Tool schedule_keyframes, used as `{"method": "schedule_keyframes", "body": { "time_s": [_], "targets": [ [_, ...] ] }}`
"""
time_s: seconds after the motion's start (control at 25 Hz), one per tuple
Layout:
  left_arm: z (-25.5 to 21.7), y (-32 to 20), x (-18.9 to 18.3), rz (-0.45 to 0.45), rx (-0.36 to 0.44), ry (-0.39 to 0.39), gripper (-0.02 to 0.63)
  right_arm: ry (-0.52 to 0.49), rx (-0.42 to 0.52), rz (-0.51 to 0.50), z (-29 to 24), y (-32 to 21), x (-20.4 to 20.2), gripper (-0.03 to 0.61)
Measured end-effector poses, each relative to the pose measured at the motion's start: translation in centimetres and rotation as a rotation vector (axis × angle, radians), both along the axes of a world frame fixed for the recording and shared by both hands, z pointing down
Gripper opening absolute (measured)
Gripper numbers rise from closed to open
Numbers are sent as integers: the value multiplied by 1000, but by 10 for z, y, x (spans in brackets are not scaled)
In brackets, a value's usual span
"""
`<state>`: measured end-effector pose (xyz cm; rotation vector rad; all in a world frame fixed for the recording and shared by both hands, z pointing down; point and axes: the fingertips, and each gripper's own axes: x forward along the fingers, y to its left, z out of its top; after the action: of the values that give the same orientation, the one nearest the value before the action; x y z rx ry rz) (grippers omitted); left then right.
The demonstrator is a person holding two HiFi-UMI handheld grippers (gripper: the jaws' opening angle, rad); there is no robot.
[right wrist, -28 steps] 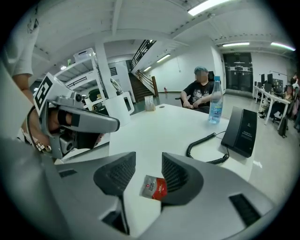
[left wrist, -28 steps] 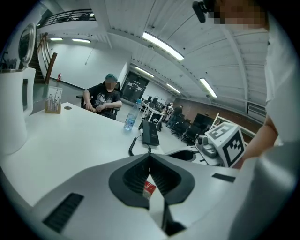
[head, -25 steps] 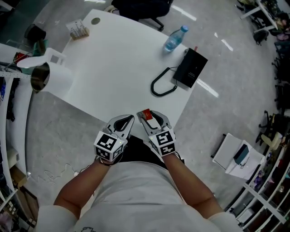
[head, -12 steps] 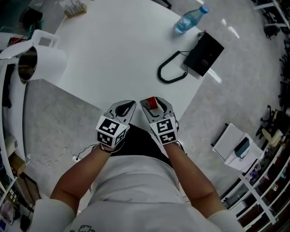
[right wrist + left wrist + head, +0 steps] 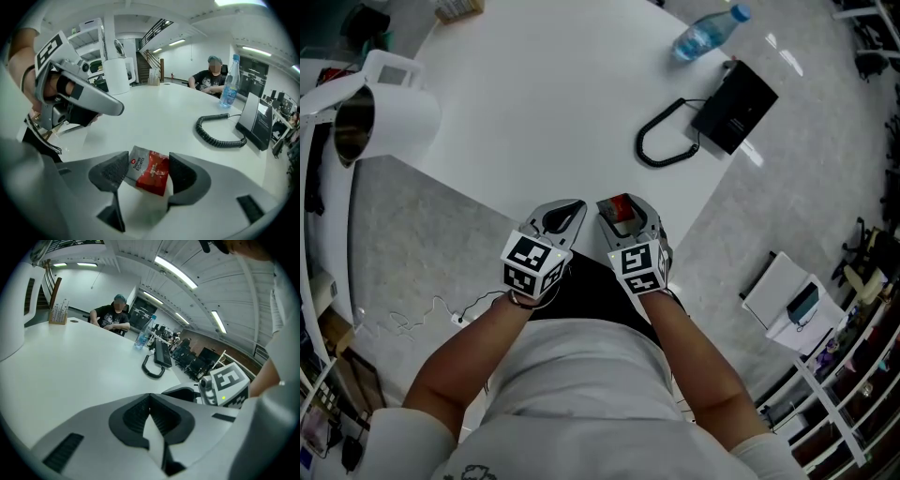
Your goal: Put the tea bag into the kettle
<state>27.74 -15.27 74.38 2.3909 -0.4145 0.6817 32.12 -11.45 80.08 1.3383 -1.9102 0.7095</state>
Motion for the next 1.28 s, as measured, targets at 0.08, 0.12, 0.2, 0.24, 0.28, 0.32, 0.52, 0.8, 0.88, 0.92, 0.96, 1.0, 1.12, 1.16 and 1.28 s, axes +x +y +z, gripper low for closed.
{"method": "schedule_keyframes", "body": {
  "time_s": [0.08, 0.12, 0.2, 0.24, 0.28, 0.32, 0.52, 0.8, 0.88, 0.92, 0.96, 1.0, 1.12, 1.16, 1.28],
  "targets": [
    [0, 0, -1, 0, 1, 2, 9, 3, -12, 5, 0, 0, -2, 250],
    [0, 0, -1, -1, 2, 4, 9, 4, -17, 6, 1, 0, -2, 227],
    [-1, 0, -2, -4, 5, 6, 9, 6, -23, 6, 1, 1, -3, 177],
    [-1, 0, -3, -6, 6, 7, 9, 7, -25, 5, 0, 1, -4, 170],
    [-2, 1, -4, -7, 7, 8, 9, 8, -29, 0, 0, 2, -4, 162],
    [-3, 2, -4, -9, 9, 8, 9, 14, -37, -10, 0, 3, -5, 153],
    [-7, 6, -8, -15, 18, 15, 9, 55, -25, -45, -10, 7, -13, 51],
    [-25, 19, -9, -33, 47, 31, 9, 45, 70, -48, -59, 10, -18, 49],
    [-38, 23, -10, -44, 70, 35, 9, 29, 112, -35, -79, 11, -16, 51],
    [-45, 25, -12, -55, 82, 37, 9, 14, 133, -30, -89, 12, -17, 49],
    [-53, 26, -15, -69, 93, 40, 9, -3, 154, -27, -100, 13, -19, 49],
    [-62, 27, -18, -83, 102, 43, 9, -22, 174, -24, -111, 15, -21, 49],
    [-89, 33, -24, -120, 121, 59, 9, -94, 225, 0, -147, 18, -26, 49],
    [-99, 35, -26, -135, 131, 66, 8, -125, 240, 14, -159, 20, -27, 51],
    [-128, 36, -29, -193, 171, 94, 9, -184, 293, 42, -192, 21, -23, 50]
  ]
}}
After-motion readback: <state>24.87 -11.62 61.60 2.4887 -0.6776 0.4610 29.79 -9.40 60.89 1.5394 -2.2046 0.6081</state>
